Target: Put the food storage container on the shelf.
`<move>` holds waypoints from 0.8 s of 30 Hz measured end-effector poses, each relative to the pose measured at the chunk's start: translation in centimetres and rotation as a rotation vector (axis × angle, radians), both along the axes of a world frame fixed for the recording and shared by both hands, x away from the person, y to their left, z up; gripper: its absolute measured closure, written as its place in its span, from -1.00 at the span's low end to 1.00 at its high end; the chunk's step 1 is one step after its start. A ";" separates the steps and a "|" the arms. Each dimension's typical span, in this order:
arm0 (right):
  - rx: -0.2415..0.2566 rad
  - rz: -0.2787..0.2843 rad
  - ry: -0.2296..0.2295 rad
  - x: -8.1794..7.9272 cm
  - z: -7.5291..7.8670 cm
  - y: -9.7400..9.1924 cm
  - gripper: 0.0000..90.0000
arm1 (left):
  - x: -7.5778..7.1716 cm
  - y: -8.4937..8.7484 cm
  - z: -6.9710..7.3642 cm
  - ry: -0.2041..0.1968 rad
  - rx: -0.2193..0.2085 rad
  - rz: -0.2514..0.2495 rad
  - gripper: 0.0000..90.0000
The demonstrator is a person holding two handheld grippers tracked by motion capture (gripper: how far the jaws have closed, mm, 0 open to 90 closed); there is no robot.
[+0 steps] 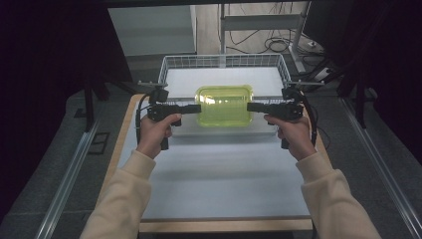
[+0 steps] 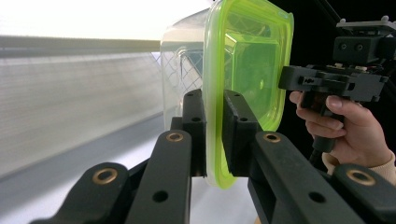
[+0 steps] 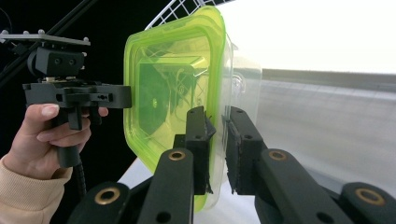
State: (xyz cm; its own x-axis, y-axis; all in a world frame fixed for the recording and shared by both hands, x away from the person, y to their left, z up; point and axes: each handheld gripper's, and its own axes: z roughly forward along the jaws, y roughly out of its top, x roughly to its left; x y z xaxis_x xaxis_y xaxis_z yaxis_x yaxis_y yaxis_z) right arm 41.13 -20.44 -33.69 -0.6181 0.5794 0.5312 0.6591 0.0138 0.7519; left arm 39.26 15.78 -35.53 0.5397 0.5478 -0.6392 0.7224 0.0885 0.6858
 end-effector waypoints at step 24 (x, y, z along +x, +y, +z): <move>0.004 -0.048 0.002 3.7 1.6 0.0 0.79 | 4.4 -0.3 2.0 0.001 0.024 0.002 0.80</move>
State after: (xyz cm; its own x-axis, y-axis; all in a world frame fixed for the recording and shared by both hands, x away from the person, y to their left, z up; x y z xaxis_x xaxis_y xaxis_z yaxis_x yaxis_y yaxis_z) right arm 44.82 -20.46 -32.04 -0.5886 0.6059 0.5352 0.6607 -0.0209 0.7503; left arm 43.63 15.47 -33.56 0.5378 0.5643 -0.6264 0.7232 0.0731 0.6868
